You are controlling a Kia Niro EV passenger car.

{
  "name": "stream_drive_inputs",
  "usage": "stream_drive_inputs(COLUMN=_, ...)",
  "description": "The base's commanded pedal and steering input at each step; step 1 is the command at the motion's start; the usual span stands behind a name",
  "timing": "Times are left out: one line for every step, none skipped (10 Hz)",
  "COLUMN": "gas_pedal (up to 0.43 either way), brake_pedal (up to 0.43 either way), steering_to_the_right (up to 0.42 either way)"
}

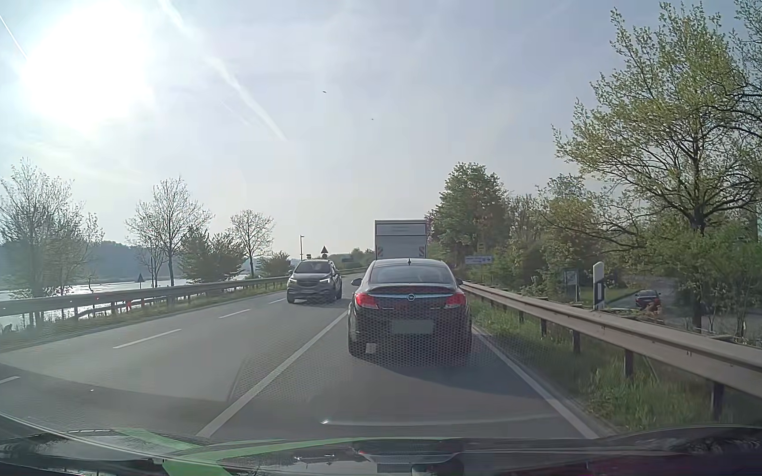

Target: Follow the waypoints while adhering to traffic rules and regulations

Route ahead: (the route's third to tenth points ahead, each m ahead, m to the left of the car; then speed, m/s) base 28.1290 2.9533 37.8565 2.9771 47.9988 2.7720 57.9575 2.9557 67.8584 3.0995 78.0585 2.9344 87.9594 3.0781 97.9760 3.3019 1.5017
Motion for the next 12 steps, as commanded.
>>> stream_drive_inputs(gas_pedal=0.0, brake_pedal=0.134, steering_to_the_right=-0.001)
stream_drive_inputs(gas_pedal=0.0, brake_pedal=0.128, steering_to_the_right=-0.001)
stream_drive_inputs(gas_pedal=0.0, brake_pedal=0.128, steering_to_the_right=-0.001)
stream_drive_inputs(gas_pedal=0.0, brake_pedal=0.122, steering_to_the_right=-0.001)
stream_drive_inputs(gas_pedal=0.0, brake_pedal=0.122, steering_to_the_right=-0.001)
stream_drive_inputs(gas_pedal=0.0, brake_pedal=0.122, steering_to_the_right=-0.001)
stream_drive_inputs(gas_pedal=0.0, brake_pedal=0.122, steering_to_the_right=-0.001)
stream_drive_inputs(gas_pedal=0.0, brake_pedal=0.128, steering_to_the_right=-0.001)
stream_drive_inputs(gas_pedal=0.0, brake_pedal=0.128, steering_to_the_right=-0.001)
stream_drive_inputs(gas_pedal=0.0, brake_pedal=0.128, steering_to_the_right=-0.001)
stream_drive_inputs(gas_pedal=0.0, brake_pedal=0.128, steering_to_the_right=-0.001)
stream_drive_inputs(gas_pedal=0.0, brake_pedal=0.128, steering_to_the_right=-0.001)
